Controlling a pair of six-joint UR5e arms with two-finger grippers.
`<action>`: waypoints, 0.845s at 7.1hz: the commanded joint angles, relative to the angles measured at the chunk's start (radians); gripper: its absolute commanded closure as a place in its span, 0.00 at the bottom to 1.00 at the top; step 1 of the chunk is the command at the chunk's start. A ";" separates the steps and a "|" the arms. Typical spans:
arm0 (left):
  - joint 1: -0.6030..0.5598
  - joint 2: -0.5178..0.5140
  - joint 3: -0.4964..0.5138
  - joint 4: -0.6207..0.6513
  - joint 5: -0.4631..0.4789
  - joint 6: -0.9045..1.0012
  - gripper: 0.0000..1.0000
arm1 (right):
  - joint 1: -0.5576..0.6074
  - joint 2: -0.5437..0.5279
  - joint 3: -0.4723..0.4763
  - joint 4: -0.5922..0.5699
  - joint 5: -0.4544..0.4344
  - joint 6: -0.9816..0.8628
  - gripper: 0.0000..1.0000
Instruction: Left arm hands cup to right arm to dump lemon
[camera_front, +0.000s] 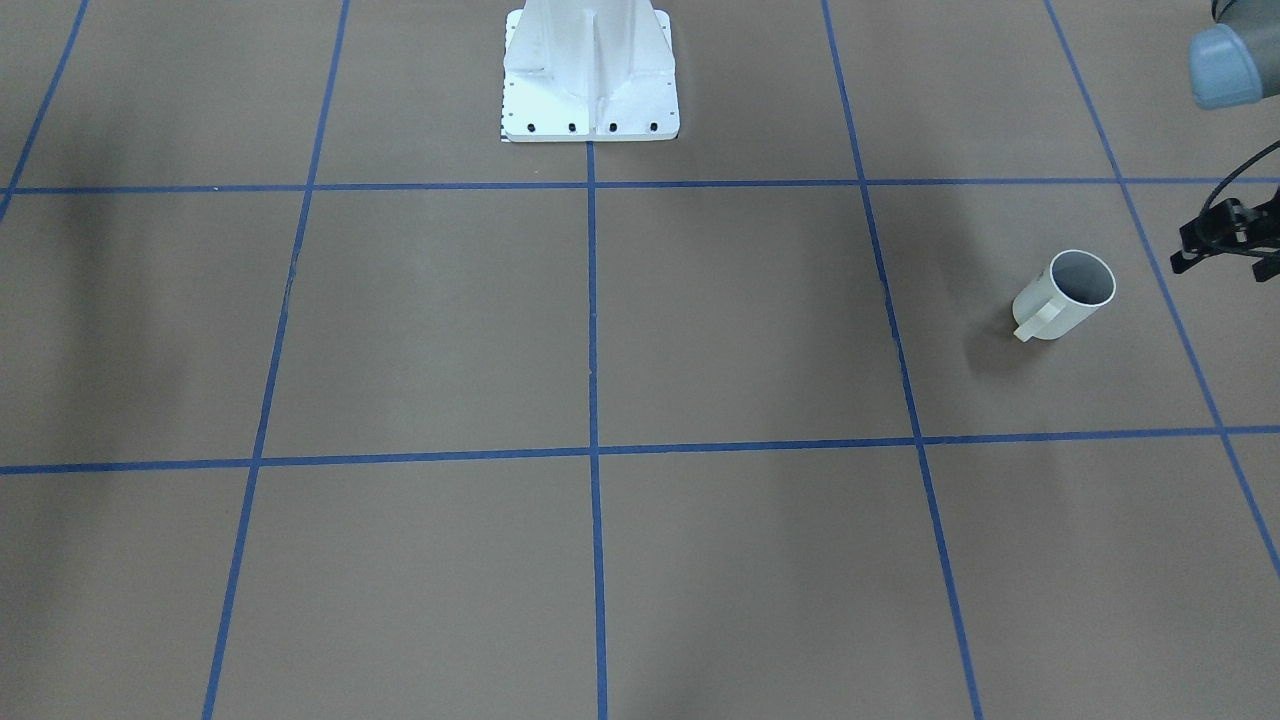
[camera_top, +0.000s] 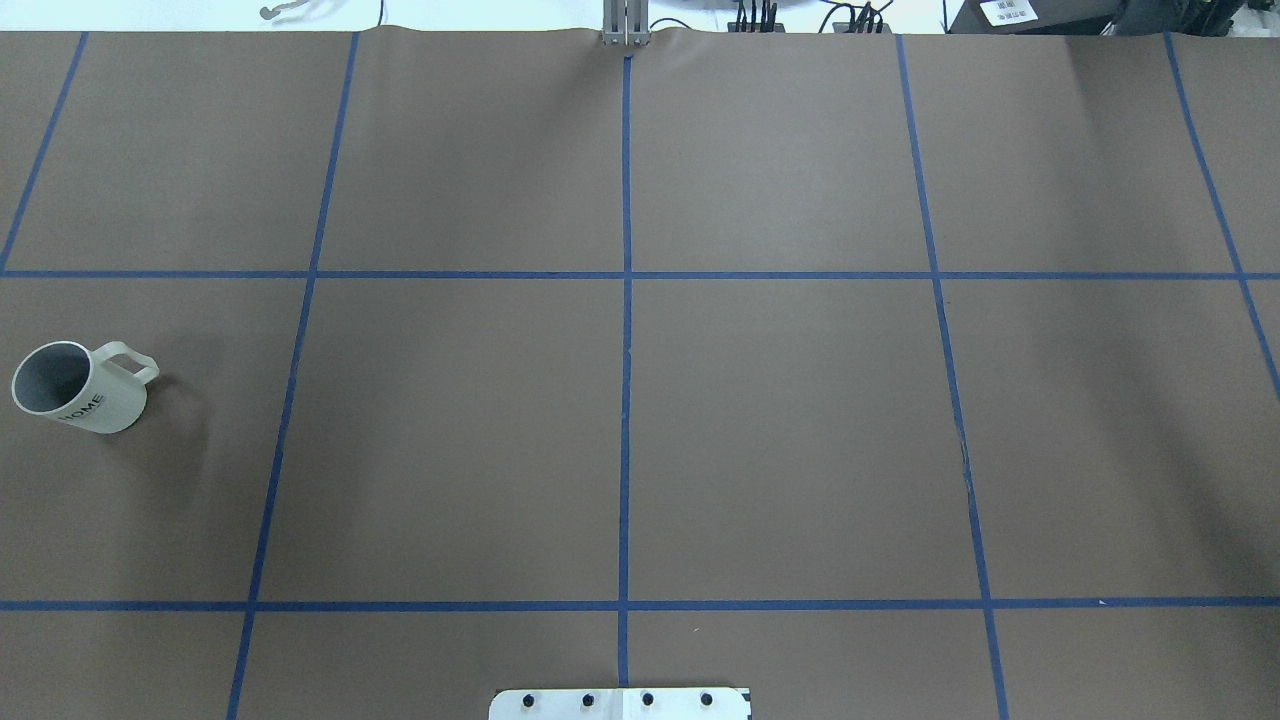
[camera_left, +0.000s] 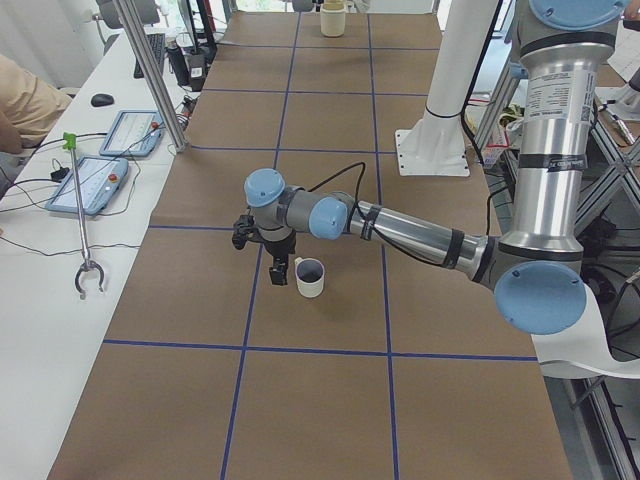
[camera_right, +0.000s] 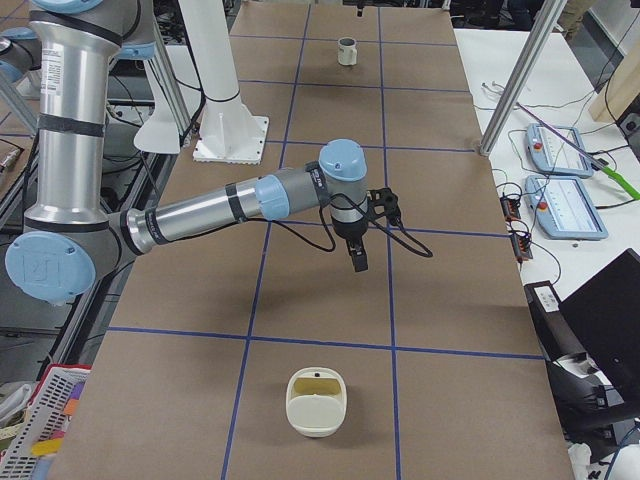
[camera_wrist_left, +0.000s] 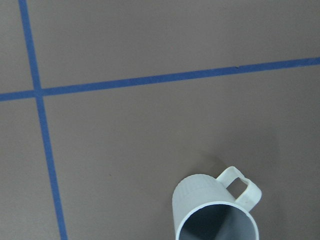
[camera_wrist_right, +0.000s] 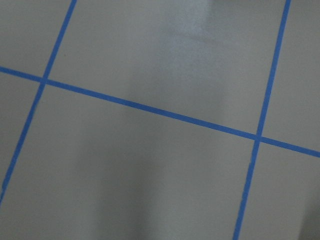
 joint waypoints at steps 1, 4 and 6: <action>-0.157 0.008 0.135 -0.003 -0.070 0.207 0.00 | 0.046 -0.025 -0.062 -0.083 0.001 -0.123 0.00; -0.164 0.001 0.095 -0.002 -0.064 0.030 0.00 | 0.079 -0.077 -0.090 -0.077 0.003 -0.123 0.00; -0.164 0.063 0.027 -0.037 -0.060 0.021 0.00 | 0.079 -0.079 -0.092 -0.074 0.003 -0.110 0.00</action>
